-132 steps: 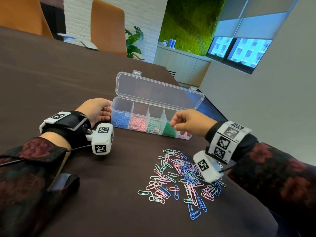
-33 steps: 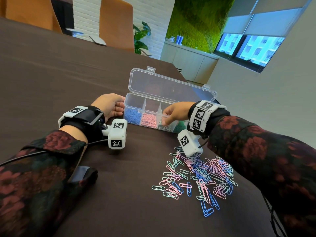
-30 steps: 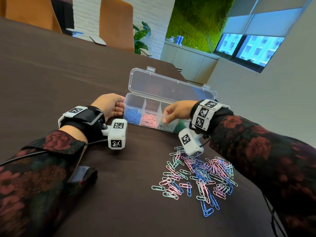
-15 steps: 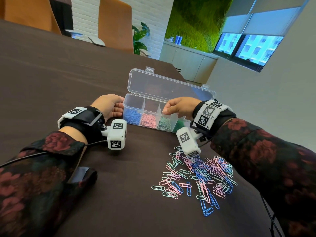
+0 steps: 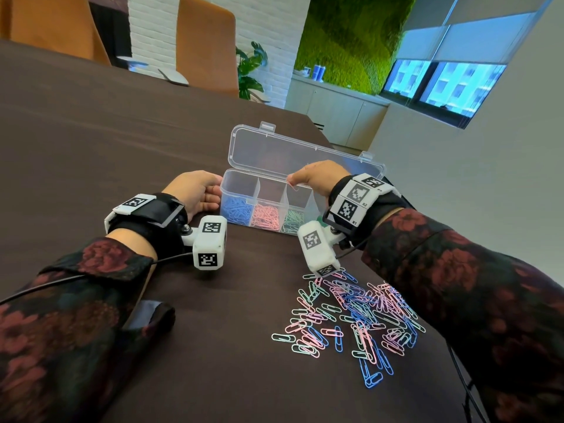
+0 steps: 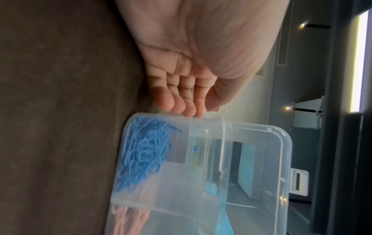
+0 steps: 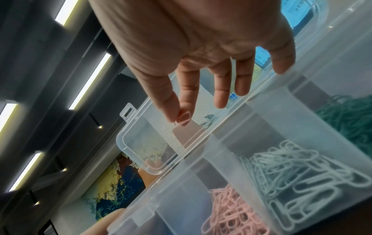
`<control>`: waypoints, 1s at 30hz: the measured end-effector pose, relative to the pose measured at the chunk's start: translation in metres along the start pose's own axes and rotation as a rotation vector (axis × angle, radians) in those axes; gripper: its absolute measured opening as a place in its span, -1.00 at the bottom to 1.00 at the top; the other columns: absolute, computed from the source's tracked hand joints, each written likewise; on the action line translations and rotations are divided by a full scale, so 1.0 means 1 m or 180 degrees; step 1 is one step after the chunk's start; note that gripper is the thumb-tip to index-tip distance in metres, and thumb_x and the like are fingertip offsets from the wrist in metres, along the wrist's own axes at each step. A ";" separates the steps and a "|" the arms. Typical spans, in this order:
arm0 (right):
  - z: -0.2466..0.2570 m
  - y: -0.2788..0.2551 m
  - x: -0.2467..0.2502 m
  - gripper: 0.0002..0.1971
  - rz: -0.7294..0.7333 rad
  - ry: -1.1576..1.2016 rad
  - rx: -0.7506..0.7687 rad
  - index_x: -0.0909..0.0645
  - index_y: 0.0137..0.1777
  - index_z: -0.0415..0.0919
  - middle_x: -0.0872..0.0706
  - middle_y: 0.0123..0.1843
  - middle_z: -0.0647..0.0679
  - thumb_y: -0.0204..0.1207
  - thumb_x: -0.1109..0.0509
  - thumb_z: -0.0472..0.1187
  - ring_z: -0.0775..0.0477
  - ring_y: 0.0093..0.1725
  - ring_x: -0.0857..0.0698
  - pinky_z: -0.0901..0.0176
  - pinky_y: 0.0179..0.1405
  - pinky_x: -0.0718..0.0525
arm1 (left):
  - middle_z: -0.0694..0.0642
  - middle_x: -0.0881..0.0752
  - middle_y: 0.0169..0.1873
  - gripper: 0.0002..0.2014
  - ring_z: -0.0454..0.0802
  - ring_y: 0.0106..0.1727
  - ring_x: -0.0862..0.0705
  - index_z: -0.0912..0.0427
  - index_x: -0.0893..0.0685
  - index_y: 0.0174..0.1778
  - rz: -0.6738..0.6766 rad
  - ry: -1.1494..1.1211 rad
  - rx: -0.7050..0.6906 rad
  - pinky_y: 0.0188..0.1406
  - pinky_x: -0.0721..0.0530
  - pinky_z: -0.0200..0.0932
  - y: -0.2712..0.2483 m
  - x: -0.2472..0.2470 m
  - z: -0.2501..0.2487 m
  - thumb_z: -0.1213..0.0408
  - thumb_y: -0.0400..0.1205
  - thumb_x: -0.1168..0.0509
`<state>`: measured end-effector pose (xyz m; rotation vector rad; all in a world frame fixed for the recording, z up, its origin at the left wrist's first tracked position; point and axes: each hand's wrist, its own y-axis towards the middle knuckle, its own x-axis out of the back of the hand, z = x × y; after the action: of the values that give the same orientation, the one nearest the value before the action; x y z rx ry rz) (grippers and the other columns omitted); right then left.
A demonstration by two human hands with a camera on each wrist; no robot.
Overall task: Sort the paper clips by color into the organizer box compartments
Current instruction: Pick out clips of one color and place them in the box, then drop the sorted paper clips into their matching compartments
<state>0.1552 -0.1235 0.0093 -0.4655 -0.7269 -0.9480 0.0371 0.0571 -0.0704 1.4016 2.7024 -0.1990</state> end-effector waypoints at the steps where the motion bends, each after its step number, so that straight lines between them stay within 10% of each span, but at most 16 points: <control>1: 0.001 0.000 -0.003 -0.57 -0.0070 0.0088 -0.0005 -0.66 0.26 -0.25 -0.68 0.30 -0.17 0.42 -0.52 -0.10 -0.17 0.33 -0.63 0.14 0.12 -0.58 | 0.02 -0.56 -0.52 -0.92 -0.14 -0.53 -0.49 0.23 -0.63 -0.18 0.0003 -0.0001 -0.0003 -0.56 -0.52 -0.38 0.000 0.000 0.000 0.34 0.59 -0.24; 5: 0.009 -0.006 -0.009 -0.61 -0.0070 0.0154 0.0255 -0.67 0.26 -0.30 -0.68 0.30 -0.19 0.50 -0.46 -0.10 -0.15 0.32 -0.62 0.13 0.20 -0.56 | 0.03 -0.55 -0.48 -0.91 -0.14 -0.51 -0.48 0.22 -0.63 -0.17 0.0029 0.0006 -0.0021 -0.56 -0.53 -0.38 -0.001 -0.001 0.000 0.34 0.59 -0.23; 9: 0.001 -0.017 0.001 -0.92 -0.0077 0.0304 0.0530 -0.69 -0.20 -0.15 -0.70 -0.22 0.03 0.52 -0.43 -0.22 0.10 -0.24 -0.60 0.44 -0.40 -0.49 | 0.04 -0.54 -0.47 -0.90 -0.13 -0.51 -0.49 0.21 -0.62 -0.19 0.0007 -0.0017 -0.0036 -0.57 -0.53 -0.38 -0.001 -0.001 0.000 0.34 0.61 -0.23; 16: -0.059 -0.046 0.059 -0.83 -0.0327 0.0834 0.0611 -0.60 -0.24 -0.12 -0.65 -0.40 0.01 0.53 -0.36 -0.37 0.14 -0.50 -0.53 0.37 -0.50 -0.51 | 0.04 -0.54 -0.44 -0.92 -0.12 -0.49 -0.49 0.21 -0.62 -0.15 -0.0083 -0.0089 -0.0030 -0.58 -0.54 -0.38 0.002 0.003 0.000 0.32 0.61 -0.24; 25: -0.171 -0.025 0.092 -0.85 -0.1024 0.2945 -0.0613 -0.53 -0.23 -0.11 -0.57 -0.48 0.02 0.59 -0.28 -0.24 0.12 -0.59 -0.47 0.41 -0.62 -0.38 | -0.05 -0.59 -0.53 -0.85 -0.20 -0.58 -0.52 0.14 -0.59 -0.22 -0.0338 -0.0048 -0.0525 -0.58 -0.51 -0.40 -0.013 0.008 -0.024 0.32 0.65 -0.19; 30: -0.204 -0.010 0.084 -0.83 -0.0847 0.3870 -0.0988 -0.51 -0.23 -0.18 -0.58 -0.58 0.00 0.62 -0.26 -0.23 0.09 -0.68 -0.51 0.41 -0.66 -0.46 | -0.06 -0.61 -0.54 -0.82 -0.21 -0.58 -0.53 0.16 -0.55 -0.22 0.0208 0.0426 -0.0858 -0.60 -0.50 -0.41 -0.044 -0.015 -0.050 0.41 0.68 -0.14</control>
<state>0.2504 -0.3082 -0.0659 0.0061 0.4809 -1.3690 0.0092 0.0277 -0.0155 1.4639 2.6541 0.2634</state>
